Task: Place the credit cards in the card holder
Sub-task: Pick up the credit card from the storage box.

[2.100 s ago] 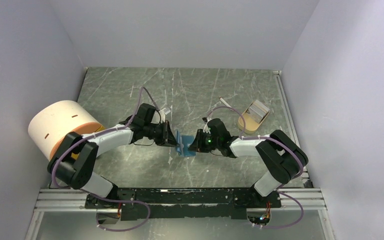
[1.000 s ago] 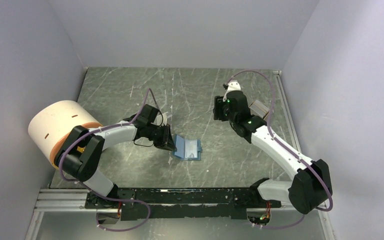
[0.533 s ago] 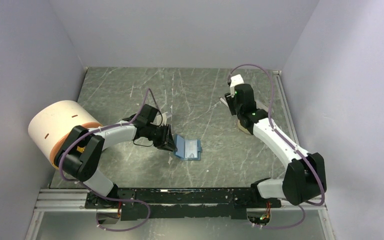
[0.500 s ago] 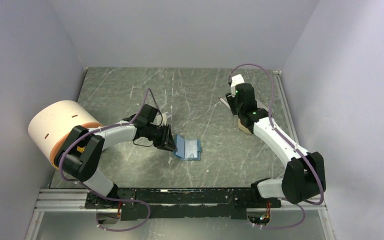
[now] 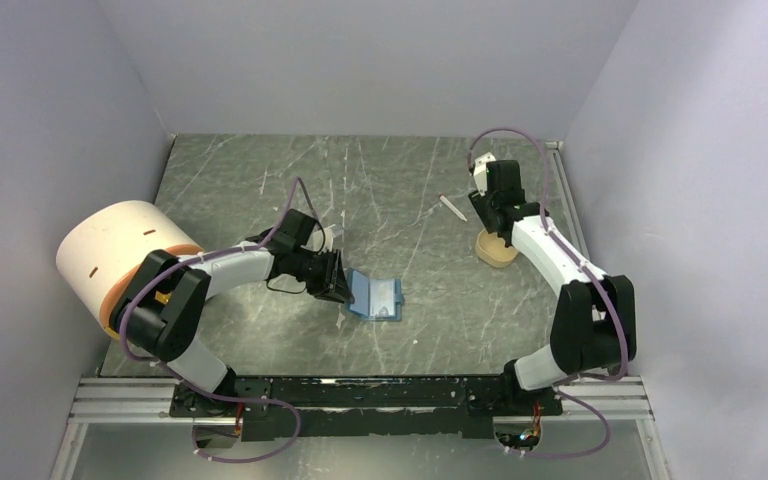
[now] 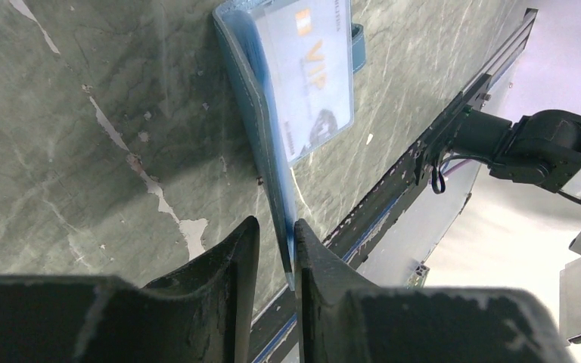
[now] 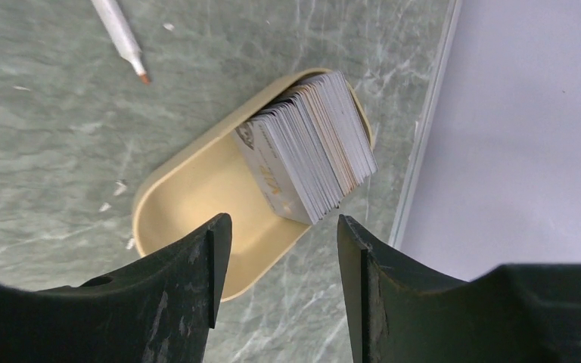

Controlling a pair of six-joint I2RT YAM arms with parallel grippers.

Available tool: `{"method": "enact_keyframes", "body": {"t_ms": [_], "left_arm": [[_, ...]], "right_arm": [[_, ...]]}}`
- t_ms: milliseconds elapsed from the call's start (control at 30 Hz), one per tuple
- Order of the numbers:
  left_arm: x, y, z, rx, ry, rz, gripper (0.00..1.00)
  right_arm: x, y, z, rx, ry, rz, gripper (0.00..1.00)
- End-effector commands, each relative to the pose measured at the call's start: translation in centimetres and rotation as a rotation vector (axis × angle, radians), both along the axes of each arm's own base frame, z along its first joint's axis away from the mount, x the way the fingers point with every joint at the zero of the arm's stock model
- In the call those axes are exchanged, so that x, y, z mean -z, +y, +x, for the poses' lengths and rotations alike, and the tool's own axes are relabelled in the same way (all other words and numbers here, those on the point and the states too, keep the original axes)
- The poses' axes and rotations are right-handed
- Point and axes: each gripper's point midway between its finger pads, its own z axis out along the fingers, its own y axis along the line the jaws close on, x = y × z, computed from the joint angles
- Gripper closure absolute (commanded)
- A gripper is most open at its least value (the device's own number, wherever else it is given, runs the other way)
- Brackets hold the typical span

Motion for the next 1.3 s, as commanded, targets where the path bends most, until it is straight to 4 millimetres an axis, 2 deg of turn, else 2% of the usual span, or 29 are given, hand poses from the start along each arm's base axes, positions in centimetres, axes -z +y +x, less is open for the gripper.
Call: {"method": "enact_keyframes", "body": {"t_ms": [0,233,567,733,833,1033,1267], "left_arm": [[0.3,0.1,0.0,0.004,0.005,-0.011,0.71],[0.2,0.2,-0.3,0.009,0.005,-0.019,0.72],[0.0,0.1,-0.4,0.014,-0.002,-0.03,0.72],[-0.2,0.1,-0.4,0.018,-0.004,-0.037,0.72],[-0.3,0.1,-0.4,0.018,-0.007,-0.036,0.72],[-0.2,0.0,-0.5,0.019,-0.004,-0.04,0.71],[-0.2,0.0,-0.4,0.018,-0.005,-0.036,0.72]], "right_arm": [[0.9,-2.5,0.1,0.019,0.078,-0.125,0.43],[2.6,-5.3,1.7,0.057,0.094,-0.274,0.43],[5.4,-6.2,2.8,0.058,0.122,-0.354,0.43],[5.6,-6.6,3.2,0.07,0.107,-0.375,0.44],[5.4,-6.7,3.2,0.072,0.105,-0.372,0.49],[4.3,-6.0,3.4,0.047,0.086,-0.323,0.55],[5.0,-5.3,3.2,0.013,0.112,-0.29,0.64]]}}
